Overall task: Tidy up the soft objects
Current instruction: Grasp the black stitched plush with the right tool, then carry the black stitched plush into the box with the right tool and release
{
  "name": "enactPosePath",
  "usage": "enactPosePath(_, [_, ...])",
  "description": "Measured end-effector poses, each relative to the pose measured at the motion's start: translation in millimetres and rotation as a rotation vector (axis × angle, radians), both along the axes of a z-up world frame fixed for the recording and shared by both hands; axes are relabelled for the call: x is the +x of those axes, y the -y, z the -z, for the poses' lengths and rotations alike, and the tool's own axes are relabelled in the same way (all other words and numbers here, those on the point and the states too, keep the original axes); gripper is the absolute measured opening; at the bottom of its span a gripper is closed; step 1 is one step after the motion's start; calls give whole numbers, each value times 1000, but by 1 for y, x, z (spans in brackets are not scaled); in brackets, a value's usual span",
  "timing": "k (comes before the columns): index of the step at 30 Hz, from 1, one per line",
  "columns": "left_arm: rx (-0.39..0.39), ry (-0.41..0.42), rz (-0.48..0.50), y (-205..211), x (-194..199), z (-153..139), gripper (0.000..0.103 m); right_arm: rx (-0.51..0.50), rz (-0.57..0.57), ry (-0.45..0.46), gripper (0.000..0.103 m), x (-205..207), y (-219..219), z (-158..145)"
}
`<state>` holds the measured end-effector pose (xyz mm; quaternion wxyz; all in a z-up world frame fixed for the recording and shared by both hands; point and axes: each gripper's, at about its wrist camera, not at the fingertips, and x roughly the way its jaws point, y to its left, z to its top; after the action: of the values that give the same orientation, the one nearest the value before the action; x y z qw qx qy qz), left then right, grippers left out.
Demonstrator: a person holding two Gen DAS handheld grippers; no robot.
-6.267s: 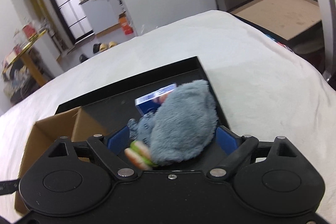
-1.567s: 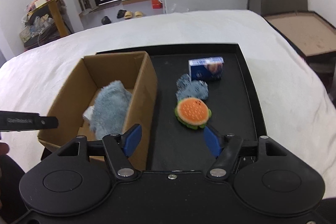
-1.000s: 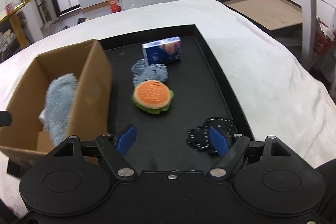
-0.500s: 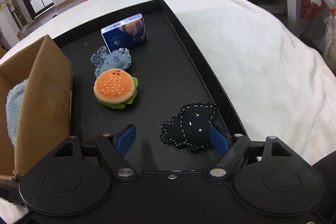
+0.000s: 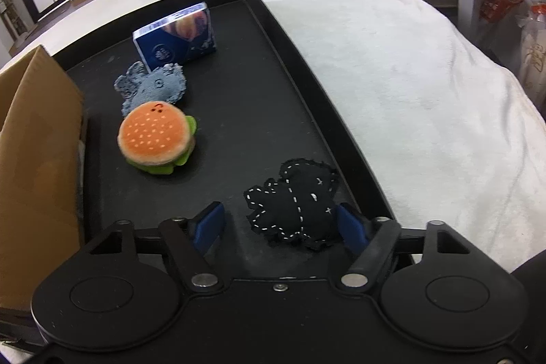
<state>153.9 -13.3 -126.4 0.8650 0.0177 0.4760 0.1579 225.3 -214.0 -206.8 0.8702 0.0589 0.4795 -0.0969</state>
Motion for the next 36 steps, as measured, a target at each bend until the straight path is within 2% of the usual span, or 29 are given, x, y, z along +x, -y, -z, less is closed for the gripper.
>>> enactPosePath(4, [-22,-10,-44,-8,1,1,68,-15,37,12,32,-3,5,-2])
enactPosePath(8, [-17,6,-30,-6,-4,-2,68,15,25,25,20,-6,8,-5])
enactPosePath(18, [-31,41,-33,-8,-10,-8,68,55,-26,106,15,-18,5,-24])
enactPosePath(24, [-63,64,-39,-14,-12,-11,68,44,-81,176,15,-26,0,-40])
enactPosePath(30, [-102,74,-37,-19,-13,-11,68,50,-113,207,15,-29,-3,-52])
enactPosePath(36, [-139,105,-31,-23,-17,-14,68,38,-193,247,15,-34,-18,-67])
